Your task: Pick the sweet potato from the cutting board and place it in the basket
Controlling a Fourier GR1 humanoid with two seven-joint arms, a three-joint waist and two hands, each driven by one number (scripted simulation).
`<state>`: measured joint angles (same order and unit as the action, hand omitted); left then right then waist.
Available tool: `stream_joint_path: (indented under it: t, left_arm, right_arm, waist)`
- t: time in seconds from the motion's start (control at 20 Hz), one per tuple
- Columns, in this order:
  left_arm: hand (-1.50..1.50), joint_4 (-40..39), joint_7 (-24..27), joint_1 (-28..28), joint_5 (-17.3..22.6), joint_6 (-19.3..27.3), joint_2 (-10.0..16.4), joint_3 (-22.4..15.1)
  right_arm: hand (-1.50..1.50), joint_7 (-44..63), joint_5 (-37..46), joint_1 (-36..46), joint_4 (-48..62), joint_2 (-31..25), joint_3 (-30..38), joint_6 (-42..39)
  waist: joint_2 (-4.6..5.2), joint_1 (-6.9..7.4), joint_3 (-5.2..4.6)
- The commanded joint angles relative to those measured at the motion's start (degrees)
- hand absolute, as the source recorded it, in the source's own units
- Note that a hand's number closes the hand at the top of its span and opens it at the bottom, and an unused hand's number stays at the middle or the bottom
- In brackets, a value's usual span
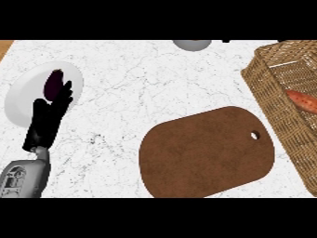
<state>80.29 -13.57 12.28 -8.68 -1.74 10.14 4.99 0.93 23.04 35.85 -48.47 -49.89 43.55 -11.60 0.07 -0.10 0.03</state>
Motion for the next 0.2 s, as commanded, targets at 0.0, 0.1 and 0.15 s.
stream_joint_path:
  t: [0.0, 0.1, 0.15]
  left_arm:
    - [0.0, 2.42, 1.46, -3.74, 0.63, -0.93, 0.73, 0.49]
    - [0.0, -0.85, 1.26, 0.62, 0.11, -0.1, -0.21, 0.24]
    - [0.0, 0.35, 2.36, -2.15, 1.5, -1.38, 1.08, 1.54]
  right_arm:
    - [-1.5, -3.38, -2.74, -6.86, 3.31, -3.34, 4.88, -0.75]
    - [-1.5, -8.36, -3.5, -5.3, 12.17, -10.15, 5.9, -4.15]
    - [-1.5, -11.12, -5.3, -8.51, 13.51, -11.58, 8.77, -6.61]
  waist:
    - [-0.14, -0.06, 0.01]
    - [0.18, 0.28, 0.05]
    - [0.11, 0.07, 0.1]
